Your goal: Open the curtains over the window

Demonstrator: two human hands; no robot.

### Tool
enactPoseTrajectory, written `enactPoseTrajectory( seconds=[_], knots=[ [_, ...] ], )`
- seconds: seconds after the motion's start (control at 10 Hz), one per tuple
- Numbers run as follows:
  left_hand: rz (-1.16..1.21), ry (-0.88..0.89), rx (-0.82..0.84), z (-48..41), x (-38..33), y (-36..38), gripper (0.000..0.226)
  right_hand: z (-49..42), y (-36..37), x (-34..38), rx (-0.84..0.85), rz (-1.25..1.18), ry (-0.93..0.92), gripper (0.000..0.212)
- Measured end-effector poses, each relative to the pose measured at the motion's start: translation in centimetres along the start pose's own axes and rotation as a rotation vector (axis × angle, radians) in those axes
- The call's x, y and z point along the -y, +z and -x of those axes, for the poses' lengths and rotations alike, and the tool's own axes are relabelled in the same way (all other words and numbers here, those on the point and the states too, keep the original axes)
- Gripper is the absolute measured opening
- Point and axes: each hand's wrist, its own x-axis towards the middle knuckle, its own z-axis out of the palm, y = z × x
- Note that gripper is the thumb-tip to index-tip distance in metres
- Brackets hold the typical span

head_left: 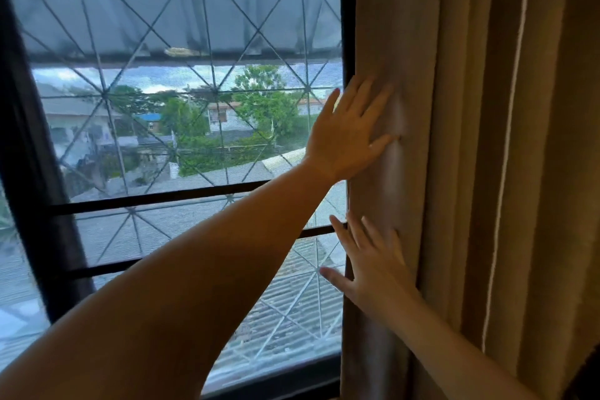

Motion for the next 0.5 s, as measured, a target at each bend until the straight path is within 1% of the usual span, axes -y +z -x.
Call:
enactPoseTrajectory(
  seconds=[0.1,0.3,0.4,0.5],
  knots=[
    [-0.027,-0.001,0.029,2.5,2.6,-1.4,0.080,0.2,0.6,3.6,-0.001,-0.052,0.006,0.091],
    [-0.033,0.019,0.091,8.1,8.1,-4.2,0.080,0.9,2.0,11.1,0.036,-0.076,0.041,0.093],
    [-0.036,0.002,0.096,10.9,10.7,-6.1,0.080,1.2,1.9,14.4,0.051,-0.105,0.040,0.093],
    [-0.043,-0.011,0.109,12.9,12.5,-7.6,0.080,2.1,1.5,17.2,0.065,-0.076,0.008,0.092]
  ],
)
